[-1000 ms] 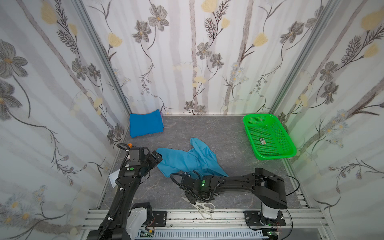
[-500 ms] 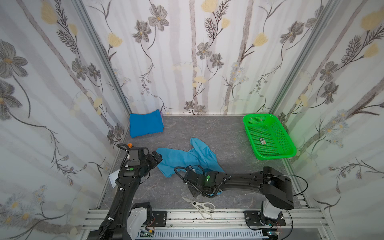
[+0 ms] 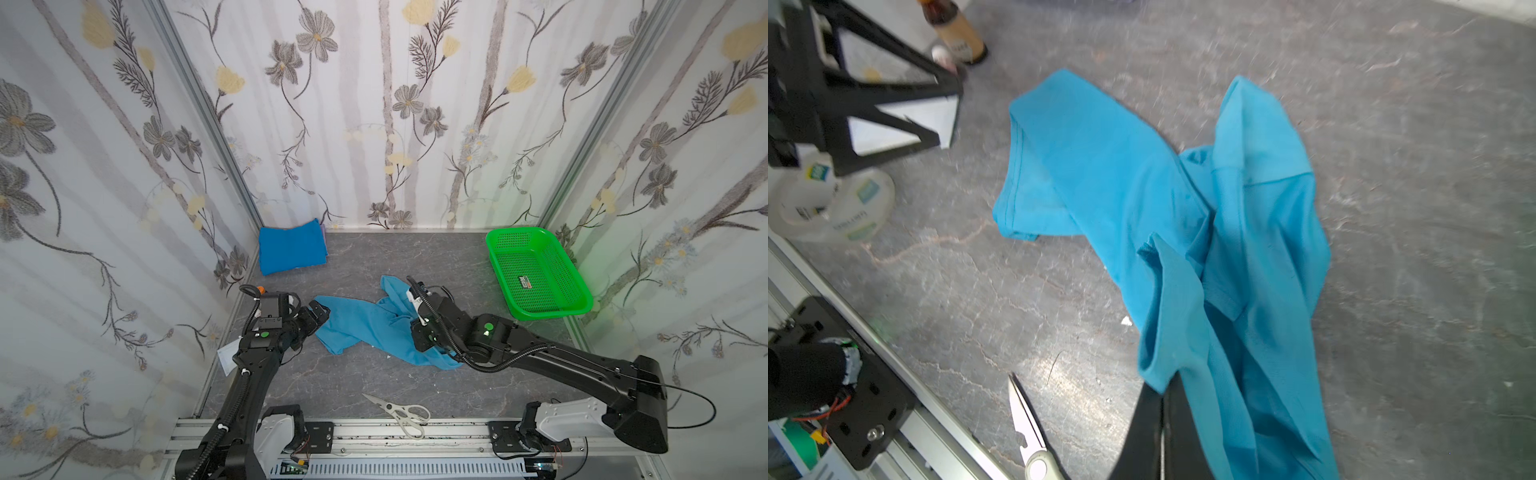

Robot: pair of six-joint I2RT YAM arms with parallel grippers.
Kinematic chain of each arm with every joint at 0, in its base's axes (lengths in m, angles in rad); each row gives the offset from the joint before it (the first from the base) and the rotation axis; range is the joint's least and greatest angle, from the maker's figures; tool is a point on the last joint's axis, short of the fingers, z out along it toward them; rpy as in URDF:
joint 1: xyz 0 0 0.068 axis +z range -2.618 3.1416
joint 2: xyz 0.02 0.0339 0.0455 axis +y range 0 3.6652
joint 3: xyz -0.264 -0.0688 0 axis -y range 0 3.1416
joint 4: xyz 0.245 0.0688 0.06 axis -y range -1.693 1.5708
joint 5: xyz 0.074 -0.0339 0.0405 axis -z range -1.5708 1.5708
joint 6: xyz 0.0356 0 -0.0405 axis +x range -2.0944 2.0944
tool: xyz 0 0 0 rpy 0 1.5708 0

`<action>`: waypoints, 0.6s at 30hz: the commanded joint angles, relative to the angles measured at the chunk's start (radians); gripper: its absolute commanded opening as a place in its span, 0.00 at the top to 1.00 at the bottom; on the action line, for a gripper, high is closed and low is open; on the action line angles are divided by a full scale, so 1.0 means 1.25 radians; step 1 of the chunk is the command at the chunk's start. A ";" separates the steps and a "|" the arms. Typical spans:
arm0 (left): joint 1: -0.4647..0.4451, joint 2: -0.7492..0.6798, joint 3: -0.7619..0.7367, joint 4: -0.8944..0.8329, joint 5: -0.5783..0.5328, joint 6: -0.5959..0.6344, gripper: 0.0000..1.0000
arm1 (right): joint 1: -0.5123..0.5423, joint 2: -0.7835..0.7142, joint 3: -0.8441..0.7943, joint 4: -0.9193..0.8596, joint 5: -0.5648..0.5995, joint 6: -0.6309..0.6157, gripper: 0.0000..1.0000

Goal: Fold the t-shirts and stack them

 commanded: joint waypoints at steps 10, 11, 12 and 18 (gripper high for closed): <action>-0.105 0.073 0.034 0.077 0.041 -0.029 0.00 | -0.139 -0.263 0.171 -0.080 -0.009 -0.225 1.00; -0.107 0.082 0.040 0.080 0.042 -0.032 0.00 | -0.142 -0.269 0.186 -0.092 -0.014 -0.232 1.00; -0.108 0.091 0.049 0.084 0.044 -0.038 0.00 | -0.145 -0.276 0.195 -0.101 -0.025 -0.243 1.00; -0.108 0.103 0.105 0.060 -0.002 -0.047 0.00 | -0.149 -0.339 0.107 -0.107 -0.001 -0.206 1.00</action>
